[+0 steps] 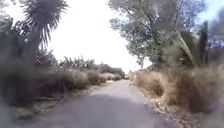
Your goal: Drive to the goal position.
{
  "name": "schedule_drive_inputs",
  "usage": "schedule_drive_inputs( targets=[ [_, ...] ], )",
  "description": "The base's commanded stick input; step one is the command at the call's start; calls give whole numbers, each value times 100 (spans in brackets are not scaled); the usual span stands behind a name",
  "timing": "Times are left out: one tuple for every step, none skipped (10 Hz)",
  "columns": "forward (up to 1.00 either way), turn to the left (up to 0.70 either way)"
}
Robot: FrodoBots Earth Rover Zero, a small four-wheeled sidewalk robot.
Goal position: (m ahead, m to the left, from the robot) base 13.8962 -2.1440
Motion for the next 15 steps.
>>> schedule_drive_inputs(
  targets=[
    [85, 0],
    [85, 0],
    [85, 0],
    [85, 0],
    [85, 0],
    [85, 0],
    [85, 0],
    [85, 0],
    [85, 0],
    [85, 0],
    [85, 0],
    [85, 1],
    [85, 2],
    [85, 2],
    [85, 6]
  ],
)
